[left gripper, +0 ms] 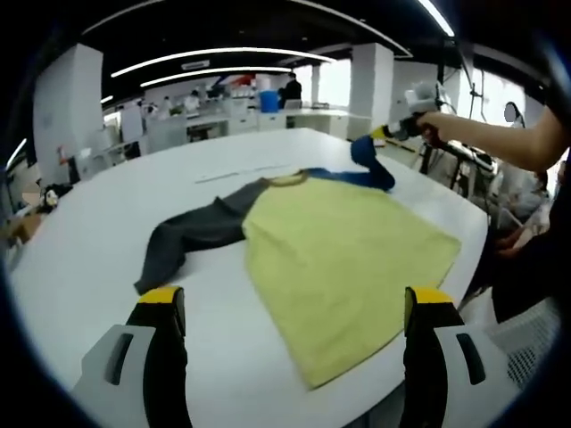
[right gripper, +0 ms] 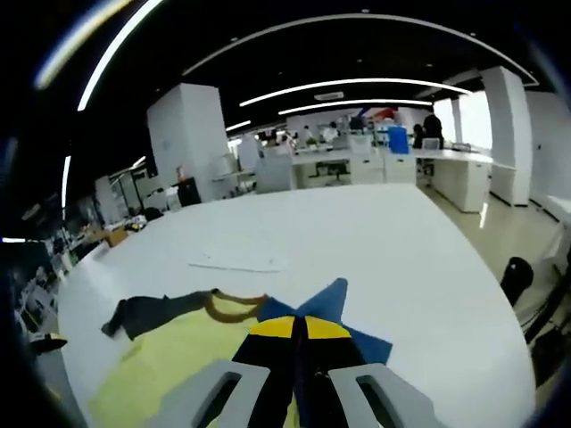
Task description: Fold the garment on the visible template until the final outline fits inside the template.
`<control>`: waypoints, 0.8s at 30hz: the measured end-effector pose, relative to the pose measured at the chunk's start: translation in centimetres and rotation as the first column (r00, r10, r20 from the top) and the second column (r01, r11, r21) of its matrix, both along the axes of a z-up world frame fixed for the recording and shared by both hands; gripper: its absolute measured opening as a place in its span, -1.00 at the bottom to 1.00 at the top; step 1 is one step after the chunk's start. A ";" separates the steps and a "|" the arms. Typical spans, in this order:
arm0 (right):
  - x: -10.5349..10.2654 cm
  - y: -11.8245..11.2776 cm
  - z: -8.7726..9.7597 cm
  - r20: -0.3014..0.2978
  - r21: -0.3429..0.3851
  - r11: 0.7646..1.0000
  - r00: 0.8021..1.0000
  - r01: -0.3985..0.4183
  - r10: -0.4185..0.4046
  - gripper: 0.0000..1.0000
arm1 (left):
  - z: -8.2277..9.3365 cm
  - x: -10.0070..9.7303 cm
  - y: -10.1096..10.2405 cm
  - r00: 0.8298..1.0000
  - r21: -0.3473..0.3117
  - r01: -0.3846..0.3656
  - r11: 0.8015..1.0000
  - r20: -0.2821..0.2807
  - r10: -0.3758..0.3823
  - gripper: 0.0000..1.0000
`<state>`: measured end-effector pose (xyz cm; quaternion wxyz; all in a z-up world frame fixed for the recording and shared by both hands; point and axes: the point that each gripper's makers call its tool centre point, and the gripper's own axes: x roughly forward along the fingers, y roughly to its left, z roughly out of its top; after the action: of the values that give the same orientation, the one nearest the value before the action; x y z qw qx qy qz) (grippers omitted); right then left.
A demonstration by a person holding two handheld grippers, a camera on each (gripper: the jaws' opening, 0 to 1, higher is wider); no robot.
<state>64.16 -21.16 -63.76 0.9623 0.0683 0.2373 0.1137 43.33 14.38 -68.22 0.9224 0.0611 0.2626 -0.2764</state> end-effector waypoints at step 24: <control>0.8 8.7 -0.9 -0.007 0.061 0.991 0.993 -0.121 0.122 -1.00 | -0.7 -0.4 0.6 1.000 0.005 -0.011 1.000 -0.015 0.011 0.98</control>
<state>64.92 -12.47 -64.65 0.9498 0.0836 0.2425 0.1789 42.96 14.97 -68.89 0.9217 0.0601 0.2707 -0.2713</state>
